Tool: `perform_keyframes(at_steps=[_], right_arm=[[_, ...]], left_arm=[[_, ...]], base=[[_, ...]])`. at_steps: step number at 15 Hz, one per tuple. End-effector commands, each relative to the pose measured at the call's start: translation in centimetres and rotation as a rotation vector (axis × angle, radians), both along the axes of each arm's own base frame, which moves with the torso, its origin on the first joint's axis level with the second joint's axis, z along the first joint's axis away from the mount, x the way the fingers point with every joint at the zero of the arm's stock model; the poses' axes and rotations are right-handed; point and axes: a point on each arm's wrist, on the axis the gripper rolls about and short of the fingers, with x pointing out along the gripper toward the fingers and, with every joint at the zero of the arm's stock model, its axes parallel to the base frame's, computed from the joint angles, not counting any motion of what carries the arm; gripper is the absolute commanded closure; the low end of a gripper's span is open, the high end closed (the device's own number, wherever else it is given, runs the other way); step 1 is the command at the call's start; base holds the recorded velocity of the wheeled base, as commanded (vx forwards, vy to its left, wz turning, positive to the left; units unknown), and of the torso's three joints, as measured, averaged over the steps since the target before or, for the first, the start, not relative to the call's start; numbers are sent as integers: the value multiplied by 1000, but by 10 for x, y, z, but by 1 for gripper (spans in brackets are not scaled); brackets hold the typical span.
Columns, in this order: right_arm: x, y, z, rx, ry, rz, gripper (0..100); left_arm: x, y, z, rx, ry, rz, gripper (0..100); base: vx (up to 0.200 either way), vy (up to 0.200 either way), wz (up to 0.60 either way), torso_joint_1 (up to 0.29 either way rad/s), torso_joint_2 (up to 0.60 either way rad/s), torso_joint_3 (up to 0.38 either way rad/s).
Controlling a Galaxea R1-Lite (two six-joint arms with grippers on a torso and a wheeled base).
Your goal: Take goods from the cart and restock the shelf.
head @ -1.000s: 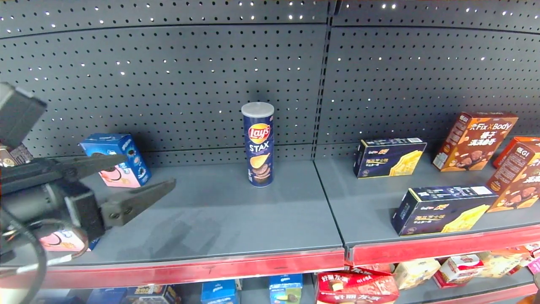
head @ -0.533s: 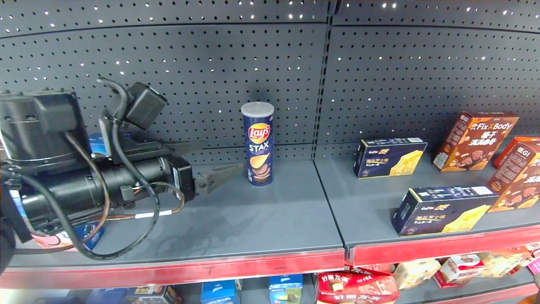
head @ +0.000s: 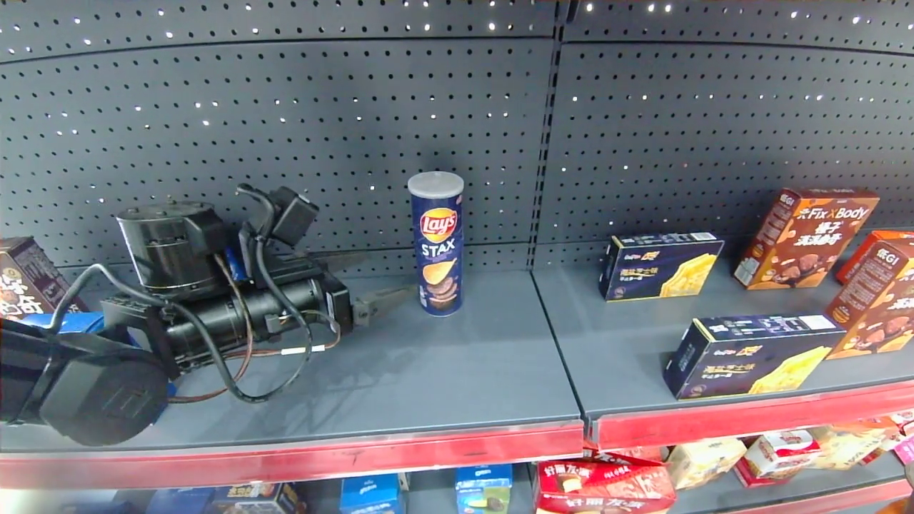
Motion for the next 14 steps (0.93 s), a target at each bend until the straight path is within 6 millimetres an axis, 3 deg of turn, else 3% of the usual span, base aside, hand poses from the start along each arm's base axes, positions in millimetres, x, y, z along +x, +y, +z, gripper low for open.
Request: perform_keyframes(at_steps=[1,5,8,14], right_arm=[[-3,0,-1,-4,-21,11,100],[-3,0,-1,-4,-21,13,100],[-3,0,-1,-4,-21,13,100],[-3,0,-1,-4,-21,14,100]], left_arm=[[18,5,-20,2,9,-18,0],[36,3,-34,-19,-61,-84,0],[51,1,-34,-28,-111,-108,0],[61,-1,-38,-32,-109,-151,0]], base=[[0,0,0,0,0,0],[0,0,0,0,0,0],[0,0,0,0,0,0],[0,0,0,0,0,0]])
